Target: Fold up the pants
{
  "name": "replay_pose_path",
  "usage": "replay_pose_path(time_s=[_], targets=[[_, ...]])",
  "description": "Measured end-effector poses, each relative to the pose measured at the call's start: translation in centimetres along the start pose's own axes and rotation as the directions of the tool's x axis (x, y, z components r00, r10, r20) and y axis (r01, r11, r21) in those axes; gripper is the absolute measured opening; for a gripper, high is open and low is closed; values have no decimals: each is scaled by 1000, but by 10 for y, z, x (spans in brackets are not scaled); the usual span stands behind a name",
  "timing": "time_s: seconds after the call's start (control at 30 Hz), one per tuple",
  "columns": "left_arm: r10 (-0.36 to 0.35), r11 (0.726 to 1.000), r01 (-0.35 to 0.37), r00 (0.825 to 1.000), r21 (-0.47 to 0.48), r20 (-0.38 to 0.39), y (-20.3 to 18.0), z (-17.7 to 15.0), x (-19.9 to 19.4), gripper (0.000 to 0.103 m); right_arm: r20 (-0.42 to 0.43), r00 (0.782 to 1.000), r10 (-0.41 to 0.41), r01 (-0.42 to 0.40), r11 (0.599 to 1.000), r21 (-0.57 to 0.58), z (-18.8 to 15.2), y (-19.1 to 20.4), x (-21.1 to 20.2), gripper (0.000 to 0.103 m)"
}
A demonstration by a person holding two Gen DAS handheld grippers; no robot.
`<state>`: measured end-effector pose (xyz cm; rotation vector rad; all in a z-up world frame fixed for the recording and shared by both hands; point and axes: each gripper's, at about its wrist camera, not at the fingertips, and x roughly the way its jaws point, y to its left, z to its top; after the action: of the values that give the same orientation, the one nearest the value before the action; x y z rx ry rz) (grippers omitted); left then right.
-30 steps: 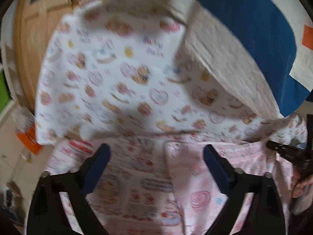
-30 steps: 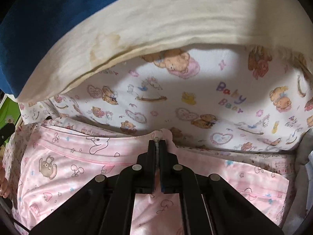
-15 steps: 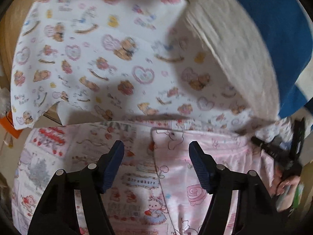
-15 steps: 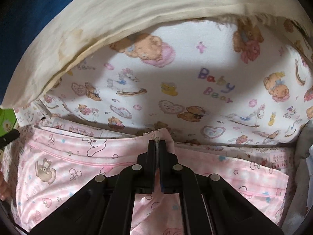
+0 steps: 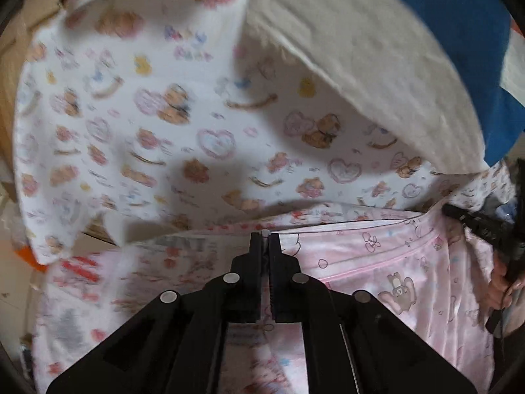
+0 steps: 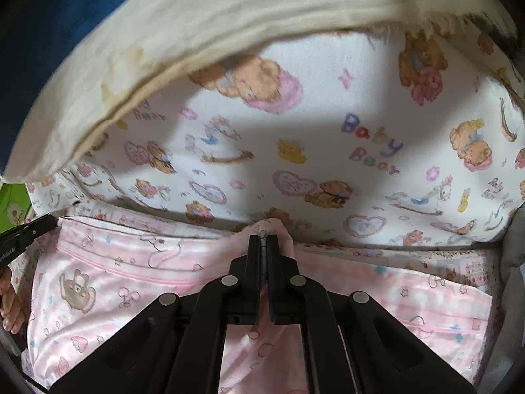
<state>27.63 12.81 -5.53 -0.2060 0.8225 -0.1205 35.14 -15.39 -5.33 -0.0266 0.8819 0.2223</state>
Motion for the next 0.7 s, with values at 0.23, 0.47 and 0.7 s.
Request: replay_pose_path(time_s=[0.23, 0.47, 0.7], targets=[[140, 990, -141, 979, 1, 149, 6, 19, -63, 3, 131, 987, 95, -86, 994, -73, -2, 27, -28, 3], [380, 925, -379, 924, -30, 44, 30, 26, -59, 3, 58, 997, 42, -36, 993, -116, 18, 78, -9, 3], [423, 900, -434, 893, -44, -152, 61, 14, -23, 3, 11, 1000, 19, -17, 988, -151, 20, 110, 16, 3]])
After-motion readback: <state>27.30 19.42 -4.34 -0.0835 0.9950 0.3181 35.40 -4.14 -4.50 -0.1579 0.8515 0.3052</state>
